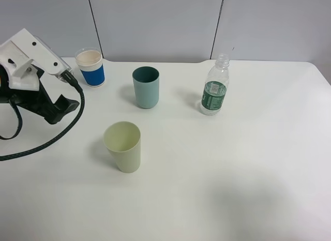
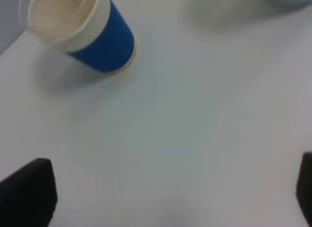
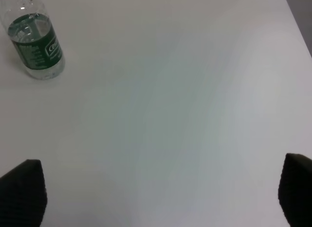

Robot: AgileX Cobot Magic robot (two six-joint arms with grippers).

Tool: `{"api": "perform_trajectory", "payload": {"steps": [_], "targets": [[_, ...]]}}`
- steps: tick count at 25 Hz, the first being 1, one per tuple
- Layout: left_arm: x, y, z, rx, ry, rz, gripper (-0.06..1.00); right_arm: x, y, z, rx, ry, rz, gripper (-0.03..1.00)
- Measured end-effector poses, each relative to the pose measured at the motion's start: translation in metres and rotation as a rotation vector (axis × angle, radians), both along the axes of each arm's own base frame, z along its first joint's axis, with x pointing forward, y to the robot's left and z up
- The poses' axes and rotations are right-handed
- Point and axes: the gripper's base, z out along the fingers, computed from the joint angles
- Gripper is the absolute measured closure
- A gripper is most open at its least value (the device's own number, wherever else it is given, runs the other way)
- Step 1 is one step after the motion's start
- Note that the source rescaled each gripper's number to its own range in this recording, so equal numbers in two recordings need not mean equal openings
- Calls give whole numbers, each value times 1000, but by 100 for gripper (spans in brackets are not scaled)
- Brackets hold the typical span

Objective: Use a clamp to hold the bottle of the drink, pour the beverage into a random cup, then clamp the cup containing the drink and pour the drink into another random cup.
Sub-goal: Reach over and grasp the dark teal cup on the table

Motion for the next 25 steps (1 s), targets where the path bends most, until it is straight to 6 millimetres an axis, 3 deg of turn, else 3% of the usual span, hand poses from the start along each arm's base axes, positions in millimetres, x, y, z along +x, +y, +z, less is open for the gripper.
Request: {"api": "perform_trajectory", "payload": {"steps": [11,25], "targets": [[25,2,-19,-151,-52,-38,-6,0,0,0,0,0,0,-3],[48,29,-61,-356,-20,-84,-6,0,0,0,0,0,0,-3]]}}
